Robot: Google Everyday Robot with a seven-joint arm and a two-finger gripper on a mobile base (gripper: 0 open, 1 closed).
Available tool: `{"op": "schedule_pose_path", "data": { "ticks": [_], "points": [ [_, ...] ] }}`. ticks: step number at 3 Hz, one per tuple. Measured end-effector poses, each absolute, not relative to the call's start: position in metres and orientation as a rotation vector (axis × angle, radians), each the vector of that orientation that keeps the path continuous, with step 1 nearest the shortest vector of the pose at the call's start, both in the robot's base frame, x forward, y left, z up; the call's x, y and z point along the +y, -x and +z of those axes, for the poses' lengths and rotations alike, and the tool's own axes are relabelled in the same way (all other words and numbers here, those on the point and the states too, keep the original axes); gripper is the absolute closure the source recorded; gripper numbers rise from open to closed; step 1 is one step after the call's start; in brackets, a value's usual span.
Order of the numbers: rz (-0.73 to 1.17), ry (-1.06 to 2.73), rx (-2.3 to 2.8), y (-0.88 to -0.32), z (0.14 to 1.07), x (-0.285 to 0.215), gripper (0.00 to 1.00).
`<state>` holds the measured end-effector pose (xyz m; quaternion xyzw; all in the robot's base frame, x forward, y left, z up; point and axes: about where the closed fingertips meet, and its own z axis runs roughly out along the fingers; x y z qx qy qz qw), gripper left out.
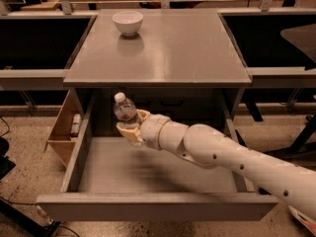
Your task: Place water bottle into top drawer
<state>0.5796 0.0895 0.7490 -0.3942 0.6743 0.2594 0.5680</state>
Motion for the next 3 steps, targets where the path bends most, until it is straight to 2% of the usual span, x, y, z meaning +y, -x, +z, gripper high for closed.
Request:
{"op": "schedule_pose_path", "data": {
  "ticks": [3],
  "points": [
    [0.835,0.909,1.591,-0.591,0.682,0.101,1.00]
  ]
}}
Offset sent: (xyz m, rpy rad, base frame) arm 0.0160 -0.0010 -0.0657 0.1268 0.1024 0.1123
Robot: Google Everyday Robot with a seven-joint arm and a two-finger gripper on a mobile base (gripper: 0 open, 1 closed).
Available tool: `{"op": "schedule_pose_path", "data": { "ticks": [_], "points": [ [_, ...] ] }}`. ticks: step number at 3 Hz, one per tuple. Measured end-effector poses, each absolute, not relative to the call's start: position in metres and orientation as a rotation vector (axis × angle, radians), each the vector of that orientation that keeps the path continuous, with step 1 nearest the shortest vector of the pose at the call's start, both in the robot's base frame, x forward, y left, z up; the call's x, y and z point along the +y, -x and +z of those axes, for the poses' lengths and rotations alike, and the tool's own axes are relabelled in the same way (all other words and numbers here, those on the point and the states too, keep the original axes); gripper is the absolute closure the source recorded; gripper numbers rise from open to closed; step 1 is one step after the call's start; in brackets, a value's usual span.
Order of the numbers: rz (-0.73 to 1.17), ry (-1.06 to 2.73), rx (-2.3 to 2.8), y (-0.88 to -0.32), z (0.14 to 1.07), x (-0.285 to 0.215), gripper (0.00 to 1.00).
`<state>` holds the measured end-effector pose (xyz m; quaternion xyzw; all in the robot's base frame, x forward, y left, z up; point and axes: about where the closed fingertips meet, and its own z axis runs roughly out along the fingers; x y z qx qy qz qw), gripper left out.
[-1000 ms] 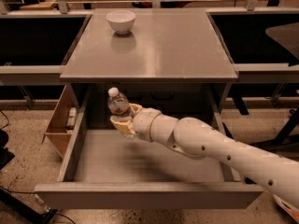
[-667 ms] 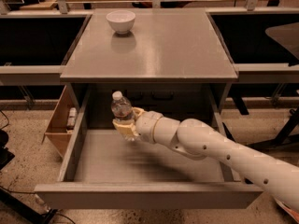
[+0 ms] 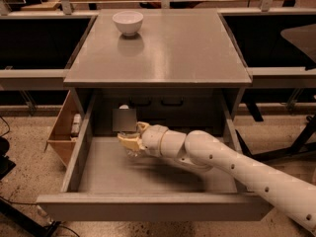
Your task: Place water bottle into top drawer
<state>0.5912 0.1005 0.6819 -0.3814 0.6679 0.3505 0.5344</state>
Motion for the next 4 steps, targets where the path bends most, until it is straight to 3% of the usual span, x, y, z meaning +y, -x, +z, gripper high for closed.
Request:
{"op": "schedule_pose_path", "data": {
  "ticks": [1,2,4],
  "points": [
    [0.835,0.909,1.591,-0.5912,0.6819,0.1005,1.00],
    [0.835,0.909,1.591,-0.5912,0.6819,0.1006,0.84],
    [0.835,0.909,1.591,-0.5912,0.6819,0.1006,0.38]
  ]
}}
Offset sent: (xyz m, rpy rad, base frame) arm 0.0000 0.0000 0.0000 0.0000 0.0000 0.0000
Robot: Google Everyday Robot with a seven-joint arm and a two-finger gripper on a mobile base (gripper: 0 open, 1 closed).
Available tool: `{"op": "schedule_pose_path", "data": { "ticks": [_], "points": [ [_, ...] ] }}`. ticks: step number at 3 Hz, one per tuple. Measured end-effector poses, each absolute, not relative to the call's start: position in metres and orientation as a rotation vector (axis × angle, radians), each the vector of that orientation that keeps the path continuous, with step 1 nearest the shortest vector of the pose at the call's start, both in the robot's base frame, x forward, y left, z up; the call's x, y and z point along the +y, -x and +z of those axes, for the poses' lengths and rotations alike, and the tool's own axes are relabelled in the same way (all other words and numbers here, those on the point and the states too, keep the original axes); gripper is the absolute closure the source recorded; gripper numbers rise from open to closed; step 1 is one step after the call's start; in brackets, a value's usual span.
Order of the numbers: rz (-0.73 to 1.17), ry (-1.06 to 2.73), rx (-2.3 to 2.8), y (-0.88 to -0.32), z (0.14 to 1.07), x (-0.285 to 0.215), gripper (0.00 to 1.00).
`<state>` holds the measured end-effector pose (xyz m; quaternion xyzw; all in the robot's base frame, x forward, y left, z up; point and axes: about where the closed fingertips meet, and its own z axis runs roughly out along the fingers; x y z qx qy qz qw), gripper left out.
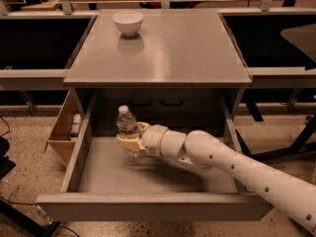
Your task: Place water bottle into top drawer
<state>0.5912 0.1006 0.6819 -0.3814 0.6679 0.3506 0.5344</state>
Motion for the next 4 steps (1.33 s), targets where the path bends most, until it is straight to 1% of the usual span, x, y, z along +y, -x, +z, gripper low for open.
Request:
{"op": "schedule_pose_path", "data": {
  "ticks": [1,2,4],
  "points": [
    [0.835,0.909,1.591,-0.5912,0.6819,0.1006,0.14],
    [0.836,0.909,1.591,-0.5911,0.6819,0.1007,0.00],
    [0.832,0.945,1.608,-0.5905,0.6860,0.1075,0.00]
  ]
}}
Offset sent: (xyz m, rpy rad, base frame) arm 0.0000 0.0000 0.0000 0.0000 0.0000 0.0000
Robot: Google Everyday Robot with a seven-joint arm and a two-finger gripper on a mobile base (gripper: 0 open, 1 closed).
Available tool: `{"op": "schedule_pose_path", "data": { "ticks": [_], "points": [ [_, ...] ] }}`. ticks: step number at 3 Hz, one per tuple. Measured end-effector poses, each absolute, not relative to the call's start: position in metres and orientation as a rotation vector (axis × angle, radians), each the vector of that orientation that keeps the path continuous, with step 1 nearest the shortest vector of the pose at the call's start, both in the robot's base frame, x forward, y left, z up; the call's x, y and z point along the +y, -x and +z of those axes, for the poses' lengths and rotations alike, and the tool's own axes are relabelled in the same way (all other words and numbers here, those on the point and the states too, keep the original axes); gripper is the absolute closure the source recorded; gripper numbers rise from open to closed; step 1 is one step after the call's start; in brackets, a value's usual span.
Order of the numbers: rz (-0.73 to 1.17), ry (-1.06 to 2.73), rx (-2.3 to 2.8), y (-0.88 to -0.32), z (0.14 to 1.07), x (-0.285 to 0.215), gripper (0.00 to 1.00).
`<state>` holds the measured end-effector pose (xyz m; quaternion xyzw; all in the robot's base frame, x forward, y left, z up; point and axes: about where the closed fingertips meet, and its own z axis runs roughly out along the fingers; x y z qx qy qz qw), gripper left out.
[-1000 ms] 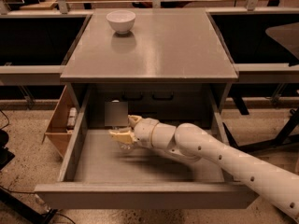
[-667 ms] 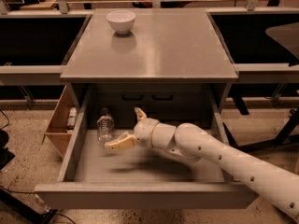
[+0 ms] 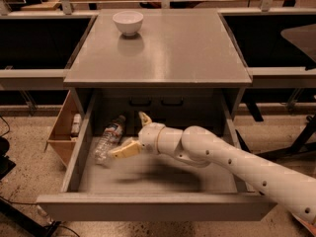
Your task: Place water bottle into top drawer
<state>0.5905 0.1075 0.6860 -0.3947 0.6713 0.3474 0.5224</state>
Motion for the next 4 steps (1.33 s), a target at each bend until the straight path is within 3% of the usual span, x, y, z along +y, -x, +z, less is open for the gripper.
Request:
{"op": "schedule_pose_path", "data": {
  "ticks": [2,4],
  "points": [
    [0.826,1.195,1.785,-0.569,0.717,0.130,0.00],
    [0.584,1.412,1.760,-0.532,0.848,0.124,0.00]
  ]
}}
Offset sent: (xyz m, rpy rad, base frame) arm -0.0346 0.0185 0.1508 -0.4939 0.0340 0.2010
